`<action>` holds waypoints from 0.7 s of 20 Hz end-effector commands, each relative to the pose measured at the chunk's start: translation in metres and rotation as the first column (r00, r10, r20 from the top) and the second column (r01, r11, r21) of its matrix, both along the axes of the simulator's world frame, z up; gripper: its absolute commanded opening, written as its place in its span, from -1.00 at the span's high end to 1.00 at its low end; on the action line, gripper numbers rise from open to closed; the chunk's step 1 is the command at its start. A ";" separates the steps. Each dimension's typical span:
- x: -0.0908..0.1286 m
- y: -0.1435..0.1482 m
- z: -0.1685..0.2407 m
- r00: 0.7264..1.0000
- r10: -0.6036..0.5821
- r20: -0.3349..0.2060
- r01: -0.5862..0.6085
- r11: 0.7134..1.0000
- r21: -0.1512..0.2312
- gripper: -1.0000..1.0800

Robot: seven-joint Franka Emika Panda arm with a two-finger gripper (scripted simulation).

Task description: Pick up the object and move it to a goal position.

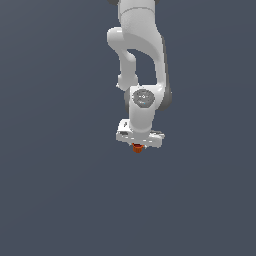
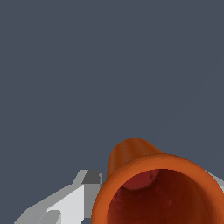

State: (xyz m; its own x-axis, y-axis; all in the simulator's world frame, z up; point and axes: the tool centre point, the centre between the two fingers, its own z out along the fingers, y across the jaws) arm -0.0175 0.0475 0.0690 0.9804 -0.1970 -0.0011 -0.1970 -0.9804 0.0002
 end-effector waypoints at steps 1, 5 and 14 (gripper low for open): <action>0.006 0.002 0.016 1.000 0.000 0.002 0.000 1.000 0.000 1.00; 0.016 0.005 0.048 1.000 0.000 0.002 0.000 1.000 0.000 1.00; 0.047 0.014 0.136 1.000 0.000 0.002 0.000 1.000 0.000 1.00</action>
State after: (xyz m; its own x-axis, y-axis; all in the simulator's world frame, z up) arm 0.0243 0.0602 0.1890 0.9804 -0.1969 0.0005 -0.1969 -0.9804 -0.0003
